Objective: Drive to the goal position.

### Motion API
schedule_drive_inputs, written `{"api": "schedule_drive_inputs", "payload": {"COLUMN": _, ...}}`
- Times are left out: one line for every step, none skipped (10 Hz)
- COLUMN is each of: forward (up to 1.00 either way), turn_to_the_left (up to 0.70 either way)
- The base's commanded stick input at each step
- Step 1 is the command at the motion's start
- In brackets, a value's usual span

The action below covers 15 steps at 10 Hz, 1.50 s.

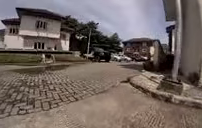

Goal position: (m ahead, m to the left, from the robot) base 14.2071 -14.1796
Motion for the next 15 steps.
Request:
{"api": "schedule_drive_inputs", "payload": {"forward": 0.5, "turn_to_the_left": 0.0}}
{"api": "schedule_drive_inputs", "payload": {"forward": 0.5, "turn_to_the_left": 0.0}}
{"api": "schedule_drive_inputs", "payload": {"forward": 0.5, "turn_to_the_left": 0.0}}
{"api": "schedule_drive_inputs", "payload": {"forward": 0.5, "turn_to_the_left": 0.0}}
{"api": "schedule_drive_inputs", "payload": {"forward": 0.5, "turn_to_the_left": 0.0}}
{"api": "schedule_drive_inputs", "payload": {"forward": 0.5, "turn_to_the_left": 0.0}}
{"api": "schedule_drive_inputs", "payload": {"forward": 0.5, "turn_to_the_left": 0.0}}
{"api": "schedule_drive_inputs", "payload": {"forward": 0.5, "turn_to_the_left": 0.0}}
{"api": "schedule_drive_inputs", "payload": {"forward": 0.5, "turn_to_the_left": 0.0}}
{"api": "schedule_drive_inputs", "payload": {"forward": 0.5, "turn_to_the_left": 0.0}}
{"api": "schedule_drive_inputs", "payload": {"forward": 0.5, "turn_to_the_left": 0.0}}
{"api": "schedule_drive_inputs", "payload": {"forward": 0.5, "turn_to_the_left": 0.0}}
{"api": "schedule_drive_inputs", "payload": {"forward": 0.5, "turn_to_the_left": 0.0}}
{"api": "schedule_drive_inputs", "payload": {"forward": 0.5, "turn_to_the_left": 0.0}}
{"api": "schedule_drive_inputs", "payload": {"forward": 0.5, "turn_to_the_left": 0.0}}
